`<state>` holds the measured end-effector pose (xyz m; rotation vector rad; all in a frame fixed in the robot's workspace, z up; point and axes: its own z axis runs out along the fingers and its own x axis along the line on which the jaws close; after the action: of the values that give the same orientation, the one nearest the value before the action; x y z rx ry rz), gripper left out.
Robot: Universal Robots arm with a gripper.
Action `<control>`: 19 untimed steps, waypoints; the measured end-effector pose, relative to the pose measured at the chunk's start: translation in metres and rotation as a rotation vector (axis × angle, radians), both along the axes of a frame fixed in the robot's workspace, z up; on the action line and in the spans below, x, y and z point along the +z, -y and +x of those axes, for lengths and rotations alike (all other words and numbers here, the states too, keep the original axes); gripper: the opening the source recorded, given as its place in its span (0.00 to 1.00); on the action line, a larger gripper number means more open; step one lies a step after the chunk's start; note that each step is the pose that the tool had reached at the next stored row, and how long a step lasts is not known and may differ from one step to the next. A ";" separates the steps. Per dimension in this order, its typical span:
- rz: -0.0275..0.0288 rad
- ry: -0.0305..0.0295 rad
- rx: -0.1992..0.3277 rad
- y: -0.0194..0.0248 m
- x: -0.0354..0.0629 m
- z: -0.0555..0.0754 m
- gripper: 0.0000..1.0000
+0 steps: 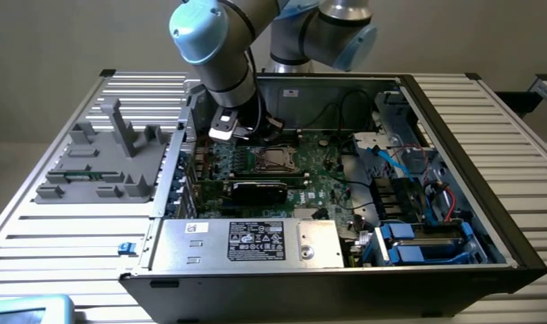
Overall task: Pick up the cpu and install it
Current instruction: 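Install the first cpu locking lever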
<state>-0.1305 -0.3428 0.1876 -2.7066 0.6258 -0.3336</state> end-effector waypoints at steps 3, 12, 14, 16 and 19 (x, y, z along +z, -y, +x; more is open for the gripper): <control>0.0002 0.0003 -0.001 0.0000 -0.0002 0.002 0.11; 0.0003 0.0003 -0.002 0.0003 -0.0006 0.007 0.11; 0.0002 0.0002 -0.002 0.0003 -0.0007 0.008 0.11; 0.0002 0.0002 -0.002 0.0003 -0.0008 0.008 0.11; 0.0003 0.0003 -0.002 0.0004 -0.0009 0.009 0.11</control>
<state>-0.1215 -0.3431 0.1866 -2.7058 0.6285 -0.3345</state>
